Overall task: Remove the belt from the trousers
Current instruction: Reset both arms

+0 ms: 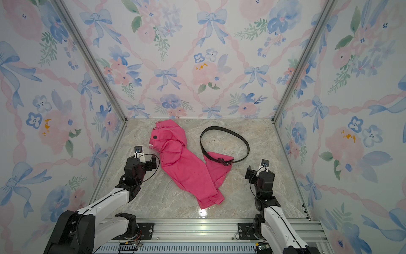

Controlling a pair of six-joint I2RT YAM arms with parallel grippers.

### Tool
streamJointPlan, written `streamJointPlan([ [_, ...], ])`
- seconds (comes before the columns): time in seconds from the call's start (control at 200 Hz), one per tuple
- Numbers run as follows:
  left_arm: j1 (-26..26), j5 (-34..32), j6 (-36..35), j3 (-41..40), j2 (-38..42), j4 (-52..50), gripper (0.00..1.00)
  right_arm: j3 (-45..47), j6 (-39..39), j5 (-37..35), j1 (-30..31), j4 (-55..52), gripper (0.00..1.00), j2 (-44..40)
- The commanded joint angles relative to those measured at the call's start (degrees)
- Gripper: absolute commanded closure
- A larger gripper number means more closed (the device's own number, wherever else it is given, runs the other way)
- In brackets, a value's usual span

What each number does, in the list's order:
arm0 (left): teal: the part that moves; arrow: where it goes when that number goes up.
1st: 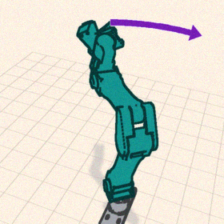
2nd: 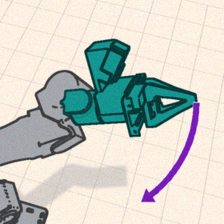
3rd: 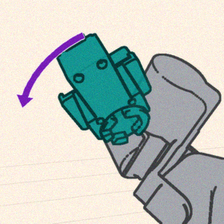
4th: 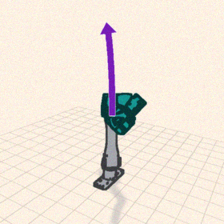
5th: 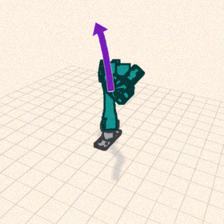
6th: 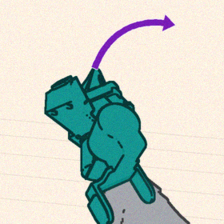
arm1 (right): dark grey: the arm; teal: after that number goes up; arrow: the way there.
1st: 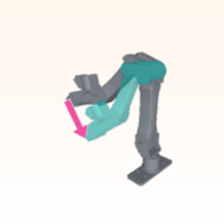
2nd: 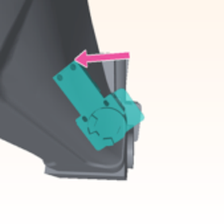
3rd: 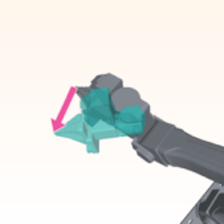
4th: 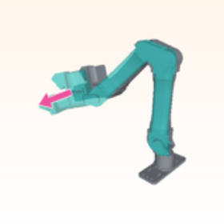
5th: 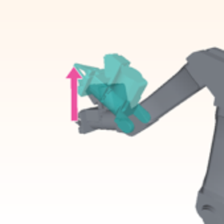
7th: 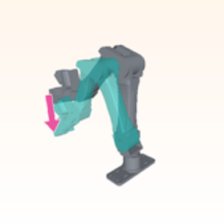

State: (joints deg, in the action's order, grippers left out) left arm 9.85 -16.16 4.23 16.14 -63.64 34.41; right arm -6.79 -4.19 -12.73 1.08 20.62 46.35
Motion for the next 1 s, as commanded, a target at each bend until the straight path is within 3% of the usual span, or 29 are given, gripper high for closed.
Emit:
streamJointPlan([
  [0.0, -1.9, 3.9, -0.5, -2.5, -2.3, 17.2, 0.02, -4.6, 1.8, 0.0, -0.9, 12.0, 0.01, 4.2],
  [0.225, -3.9, 6.8, -0.6, -7.3, -10.6, 33.3, 0.02, -3.2, -1.2, 2.2, -1.2, 43.6, 0.01, 28.8],
  [0.41, -4.2, 10.0, -2.2, -7.8, -23.1, 44.7, 0.02, -4.7, 0.2, 3.7, -0.3, 58.5, 0.01, 46.7],
  [0.45, -4.2, 10.6, -2.7, -7.0, -26.0, 47.8, 0.02, -4.9, 0.1, 3.7, -0.5, 53.7, 0.01, 44.5],
  [0.515, -4.3, 9.4, -1.8, -5.2, -24.1, 41.0, 0.02, -8.9, -0.4, 2.0, -0.3, 43.6, 0.01, 42.3],
  [0.62, -4.3, 7.9, -1.3, -5.0, -24.3, 41.0, 0.02, -14.5, 3.2, 3.0, 2.2, 33.6, 0.01, 42.5],
  [0.995, -4.3, 7.8, -1.3, -5.0, -24.4, 41.0, 0.02, -14.4, 4.4, 3.2, 3.0, 34.6, 0.01, 43.0],
])
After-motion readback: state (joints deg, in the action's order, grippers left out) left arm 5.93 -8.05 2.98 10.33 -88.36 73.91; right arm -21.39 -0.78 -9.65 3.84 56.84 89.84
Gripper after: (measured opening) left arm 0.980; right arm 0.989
